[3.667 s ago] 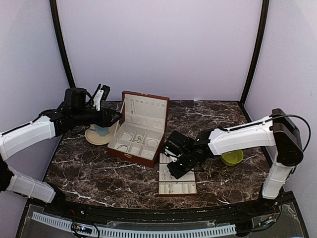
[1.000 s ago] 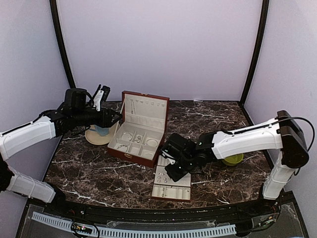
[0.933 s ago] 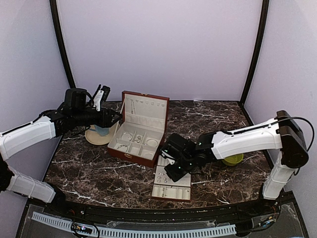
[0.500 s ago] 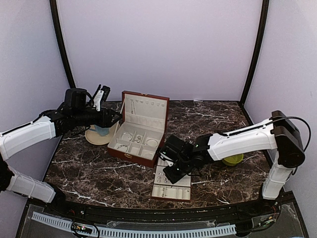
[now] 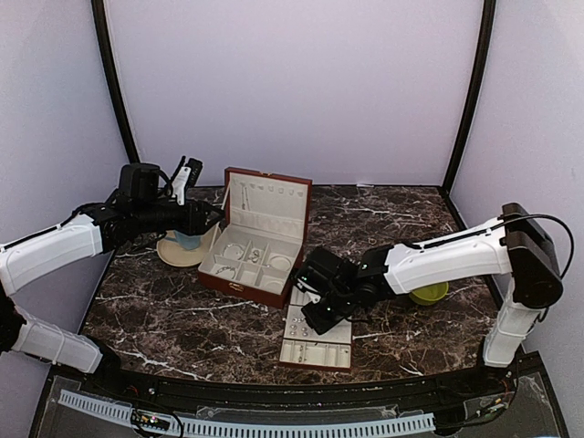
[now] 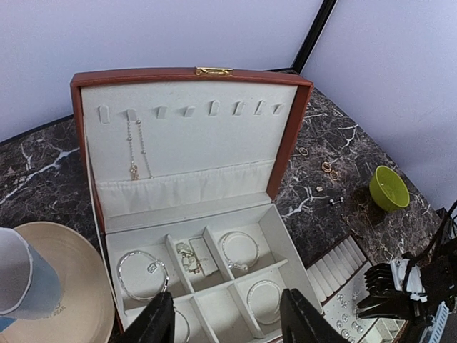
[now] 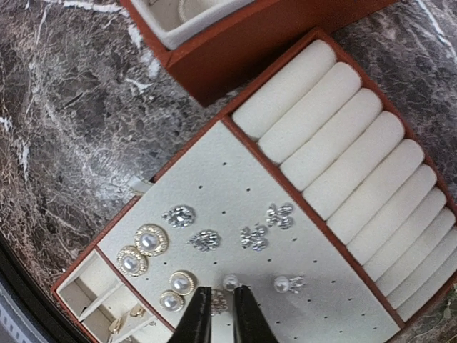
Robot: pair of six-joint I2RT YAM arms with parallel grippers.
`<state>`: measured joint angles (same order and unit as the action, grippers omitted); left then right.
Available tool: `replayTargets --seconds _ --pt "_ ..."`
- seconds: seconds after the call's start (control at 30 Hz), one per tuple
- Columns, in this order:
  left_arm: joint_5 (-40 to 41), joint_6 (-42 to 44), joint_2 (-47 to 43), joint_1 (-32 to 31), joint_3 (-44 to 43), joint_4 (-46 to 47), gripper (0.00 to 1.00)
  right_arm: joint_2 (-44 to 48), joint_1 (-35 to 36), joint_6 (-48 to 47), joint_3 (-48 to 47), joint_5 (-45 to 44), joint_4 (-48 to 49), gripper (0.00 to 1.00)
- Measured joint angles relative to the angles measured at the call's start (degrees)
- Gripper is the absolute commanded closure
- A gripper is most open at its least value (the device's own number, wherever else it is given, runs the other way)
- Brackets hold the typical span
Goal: Organize the mixed jewelry
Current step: Pick up the earring from the center of the board.
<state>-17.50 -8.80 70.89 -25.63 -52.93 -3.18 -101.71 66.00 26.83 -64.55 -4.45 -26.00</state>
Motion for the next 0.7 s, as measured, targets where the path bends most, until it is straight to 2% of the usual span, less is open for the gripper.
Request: replayTargets --seconds 0.1,0.17,0.37,0.7 --pt "1.11 0.09 -0.26 0.0 0.61 0.11 0.42 1.7 -1.53 0.46 0.0 -1.2 -0.79 0.64" --pt "2.32 0.26 -0.63 0.04 0.85 0.09 0.38 4.35 -3.52 0.09 0.0 -2.6 -1.11 0.58" --pt "5.44 0.48 -2.69 1.55 1.07 0.15 0.33 11.15 -9.57 0.48 0.0 -6.47 0.09 0.57" --pt "5.86 -0.96 -3.21 10.58 1.53 0.96 0.32 8.81 -21.07 0.35 2.23 -10.36 2.71 0.59"
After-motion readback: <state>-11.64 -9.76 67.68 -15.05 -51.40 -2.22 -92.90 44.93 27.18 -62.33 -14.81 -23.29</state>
